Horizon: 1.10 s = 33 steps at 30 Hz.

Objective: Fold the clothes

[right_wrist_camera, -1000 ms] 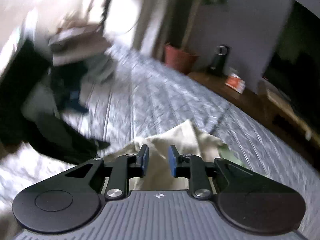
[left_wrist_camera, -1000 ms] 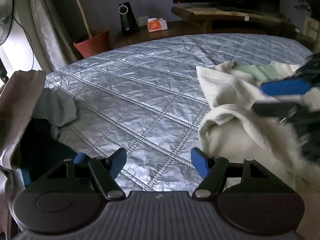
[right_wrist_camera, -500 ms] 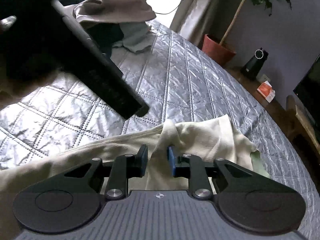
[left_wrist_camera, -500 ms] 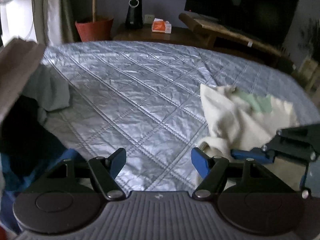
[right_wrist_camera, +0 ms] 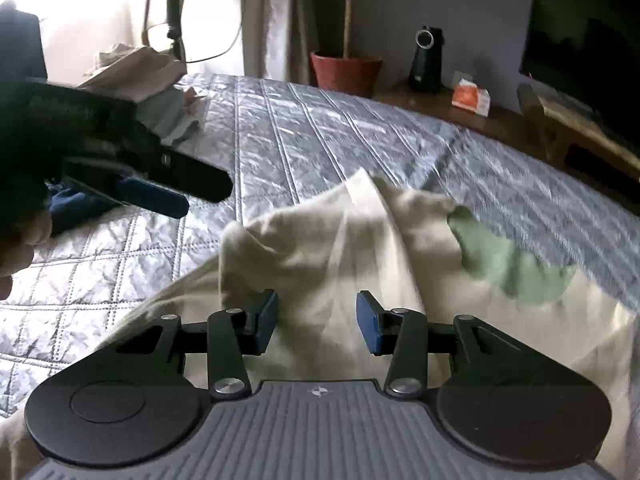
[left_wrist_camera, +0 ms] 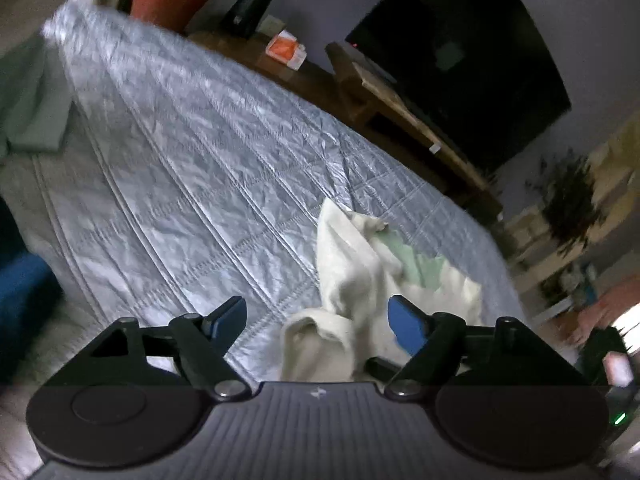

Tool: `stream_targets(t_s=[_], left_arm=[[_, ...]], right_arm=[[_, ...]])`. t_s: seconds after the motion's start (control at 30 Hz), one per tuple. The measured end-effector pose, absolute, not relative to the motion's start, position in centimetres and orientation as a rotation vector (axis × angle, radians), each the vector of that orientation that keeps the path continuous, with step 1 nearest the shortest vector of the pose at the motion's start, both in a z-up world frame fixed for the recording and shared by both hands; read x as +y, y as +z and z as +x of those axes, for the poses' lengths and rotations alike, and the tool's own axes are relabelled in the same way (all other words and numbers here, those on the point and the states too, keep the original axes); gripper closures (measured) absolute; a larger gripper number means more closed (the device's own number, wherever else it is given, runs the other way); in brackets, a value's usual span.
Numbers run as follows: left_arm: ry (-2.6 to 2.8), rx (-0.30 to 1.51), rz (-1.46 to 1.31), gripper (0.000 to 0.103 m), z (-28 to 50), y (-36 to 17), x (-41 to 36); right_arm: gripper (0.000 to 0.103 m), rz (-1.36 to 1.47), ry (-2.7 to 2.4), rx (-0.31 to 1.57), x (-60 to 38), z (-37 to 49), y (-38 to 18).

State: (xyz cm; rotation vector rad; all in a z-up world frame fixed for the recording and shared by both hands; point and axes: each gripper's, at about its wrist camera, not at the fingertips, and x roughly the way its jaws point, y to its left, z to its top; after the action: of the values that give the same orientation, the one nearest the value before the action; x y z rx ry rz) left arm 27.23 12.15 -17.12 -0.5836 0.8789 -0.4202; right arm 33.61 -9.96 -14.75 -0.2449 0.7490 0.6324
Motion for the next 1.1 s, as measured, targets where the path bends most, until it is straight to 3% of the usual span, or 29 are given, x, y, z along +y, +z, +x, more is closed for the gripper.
stream_targets(t_s=[0.37,0.53,0.67,0.77,0.97,1.1], left_arm=[[-0.512,0.976,-0.988,0.029,28.4,-20.2,11.4],[-0.43,0.986,-1.021,0.029,28.9,-21.2,11.5],[-0.393,0.991,-1.041,0.03,29.1,-21.6,11.6],[-0.372,1.004,-1.056,0.042,28.4,-21.8,12.5],[-0.331,1.038,-1.028,0.081,27.6,-22.4,13.0],[-0.314,1.046,-1.025,0.087,26.6,-23.0,13.6]], right_arm=[[0.046,-0.175,0.625,0.776,-11.1,34.4,-15.7],[0.045,-0.159,0.627,0.78,-11.2,34.5,-15.6],[0.045,0.023,0.611,0.787,-13.3,35.9,-14.4],[0.042,0.187,0.578,0.789,-14.9,38.5,-13.6],[0.038,0.384,0.555,0.82,-15.7,44.3,-12.9],[0.038,0.36,0.605,0.893,-13.1,47.5,-13.7]])
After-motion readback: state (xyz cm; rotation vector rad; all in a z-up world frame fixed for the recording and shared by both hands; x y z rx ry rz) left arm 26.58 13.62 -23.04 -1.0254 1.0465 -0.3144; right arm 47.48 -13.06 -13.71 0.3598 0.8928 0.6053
